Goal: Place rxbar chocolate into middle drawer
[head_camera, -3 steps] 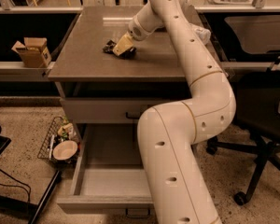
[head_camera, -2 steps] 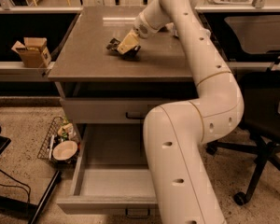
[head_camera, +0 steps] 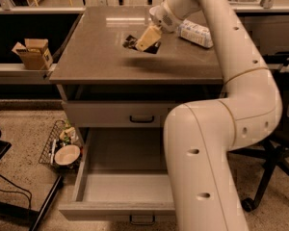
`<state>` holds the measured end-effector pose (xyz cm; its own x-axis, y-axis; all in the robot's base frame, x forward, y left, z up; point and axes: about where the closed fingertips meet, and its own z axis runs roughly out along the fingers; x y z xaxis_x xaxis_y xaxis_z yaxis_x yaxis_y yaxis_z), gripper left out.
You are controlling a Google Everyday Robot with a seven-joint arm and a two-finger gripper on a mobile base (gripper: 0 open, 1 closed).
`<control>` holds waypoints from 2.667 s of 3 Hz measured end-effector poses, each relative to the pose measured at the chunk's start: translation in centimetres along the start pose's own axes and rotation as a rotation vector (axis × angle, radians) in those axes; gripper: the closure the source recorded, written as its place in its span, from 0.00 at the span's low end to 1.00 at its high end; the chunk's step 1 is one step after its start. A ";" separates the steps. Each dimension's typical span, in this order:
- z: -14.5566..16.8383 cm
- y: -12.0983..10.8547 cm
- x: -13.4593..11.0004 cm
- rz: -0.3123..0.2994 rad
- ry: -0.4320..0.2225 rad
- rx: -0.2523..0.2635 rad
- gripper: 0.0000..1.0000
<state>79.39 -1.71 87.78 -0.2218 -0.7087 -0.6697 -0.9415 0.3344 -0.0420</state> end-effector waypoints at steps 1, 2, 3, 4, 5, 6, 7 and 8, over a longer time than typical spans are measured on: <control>-3.6 1.7 2.6 0.041 0.047 -0.038 1.00; -6.6 4.1 5.3 0.086 0.117 -0.073 1.00; -9.1 6.9 7.8 0.134 0.148 -0.101 1.00; -10.1 9.8 10.2 0.140 0.103 -0.137 1.00; -9.7 12.7 13.1 0.114 0.026 -0.166 1.00; -9.0 15.5 16.1 0.070 -0.011 -0.129 1.00; -5.6 17.2 20.3 0.092 -0.015 -0.074 1.00; -2.9 17.9 22.0 0.120 -0.013 -0.053 1.00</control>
Offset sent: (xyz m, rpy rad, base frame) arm -0.1849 -0.1001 -0.0044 -0.1674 0.2784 -0.0266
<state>56.93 -13.12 74.42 -0.3305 -0.6576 -0.6770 -0.9207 0.3824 0.0780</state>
